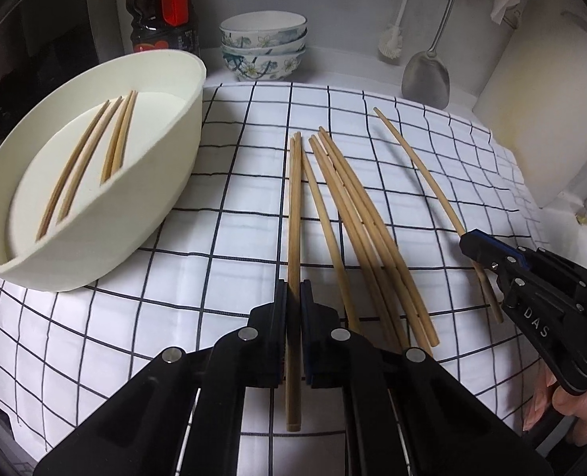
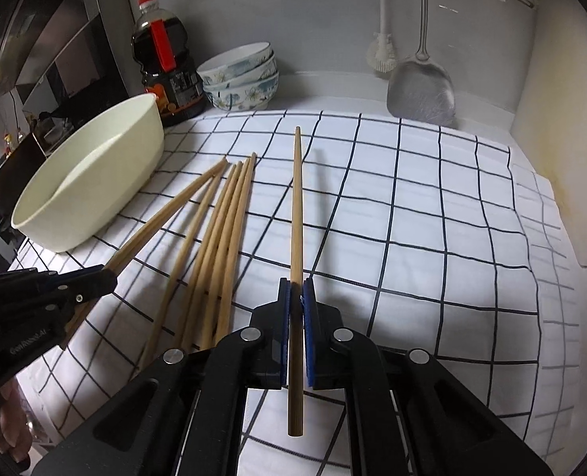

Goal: Organize utensils

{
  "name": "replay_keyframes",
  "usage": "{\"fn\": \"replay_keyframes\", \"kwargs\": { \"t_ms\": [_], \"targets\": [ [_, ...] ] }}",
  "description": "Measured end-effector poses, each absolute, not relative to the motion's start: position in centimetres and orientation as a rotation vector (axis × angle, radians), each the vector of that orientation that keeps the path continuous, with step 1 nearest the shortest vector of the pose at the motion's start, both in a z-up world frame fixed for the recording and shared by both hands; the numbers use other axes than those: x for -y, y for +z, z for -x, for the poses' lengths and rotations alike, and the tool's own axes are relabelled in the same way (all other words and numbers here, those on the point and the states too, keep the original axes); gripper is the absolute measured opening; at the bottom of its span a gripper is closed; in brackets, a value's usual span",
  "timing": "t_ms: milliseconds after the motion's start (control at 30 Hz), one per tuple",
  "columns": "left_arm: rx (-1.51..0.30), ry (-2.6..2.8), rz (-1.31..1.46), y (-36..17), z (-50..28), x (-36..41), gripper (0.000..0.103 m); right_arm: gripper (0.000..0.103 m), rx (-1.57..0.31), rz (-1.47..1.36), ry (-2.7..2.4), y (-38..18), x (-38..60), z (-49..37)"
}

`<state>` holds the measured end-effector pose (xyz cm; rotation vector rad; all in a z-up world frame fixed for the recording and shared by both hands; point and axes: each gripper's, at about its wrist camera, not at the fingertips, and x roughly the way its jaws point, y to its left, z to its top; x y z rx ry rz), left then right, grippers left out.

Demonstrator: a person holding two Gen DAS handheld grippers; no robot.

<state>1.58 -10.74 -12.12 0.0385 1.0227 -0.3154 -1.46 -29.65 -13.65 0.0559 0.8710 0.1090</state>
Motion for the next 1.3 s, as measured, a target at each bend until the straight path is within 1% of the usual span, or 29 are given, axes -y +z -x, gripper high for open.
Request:
{"fn": "replay_keyframes", "kwargs": {
  "t_ms": [133,267,567,867,1300],
  "targets": [
    [-1.028,-0.331,-0.024,-10.9,-1.4,10.3,0.007,0.006,-0.872,-0.074,0.111,-13.2,29.6,1.9],
    [-1.077,-0.356,0.014,-10.9,-1.7,10.0,0.007,0.006,-0.881,-0.083,0.115,-13.0,29.5,2.0],
    [-1.154,-0.384,0.063,-11.6,-2.6,9.6,0.007,0.006,-0.881,-0.078,0.111,-12.5,29.9,2.1],
    [-1.190,-0.377,0.040,-13.4,-2.7,9.6,0.007,0.006,-0.883,-0.084,0.116,-12.6,30.0,2.0],
    [-1.224,-0.362,0.043,-14.5,-3.0,8.9,0.007,0.006,-0.899,-0.096,0.123,-13.5,29.8,1.9]
  ]
}}
